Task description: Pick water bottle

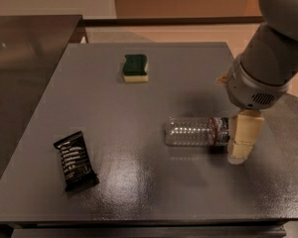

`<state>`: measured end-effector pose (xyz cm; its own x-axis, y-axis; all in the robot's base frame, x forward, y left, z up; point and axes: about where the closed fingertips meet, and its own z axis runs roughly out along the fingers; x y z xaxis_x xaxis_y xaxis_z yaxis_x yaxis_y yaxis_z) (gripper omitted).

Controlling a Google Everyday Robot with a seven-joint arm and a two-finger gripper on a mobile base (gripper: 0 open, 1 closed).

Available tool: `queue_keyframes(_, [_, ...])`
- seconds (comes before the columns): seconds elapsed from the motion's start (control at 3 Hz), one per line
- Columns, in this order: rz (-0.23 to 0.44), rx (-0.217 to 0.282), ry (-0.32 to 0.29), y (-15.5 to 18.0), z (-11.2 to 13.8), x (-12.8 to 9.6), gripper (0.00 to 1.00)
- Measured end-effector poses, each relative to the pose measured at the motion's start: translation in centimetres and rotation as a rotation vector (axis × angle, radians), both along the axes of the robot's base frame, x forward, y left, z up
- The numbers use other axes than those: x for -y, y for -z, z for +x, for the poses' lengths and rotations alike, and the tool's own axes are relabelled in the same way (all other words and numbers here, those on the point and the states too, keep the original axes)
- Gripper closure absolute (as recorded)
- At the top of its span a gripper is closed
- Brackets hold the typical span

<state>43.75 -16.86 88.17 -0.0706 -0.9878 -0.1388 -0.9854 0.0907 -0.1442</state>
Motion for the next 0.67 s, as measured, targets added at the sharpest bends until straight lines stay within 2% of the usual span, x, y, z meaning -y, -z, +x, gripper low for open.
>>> queue_keyframes(0.33, [-0.012,-0.024,-0.012,1.6,-0.1,-0.3,0.0])
queue_keyframes(0.67, [-0.017,-0.045,-0.022,2.7,-0.3,-0.5,0.18])
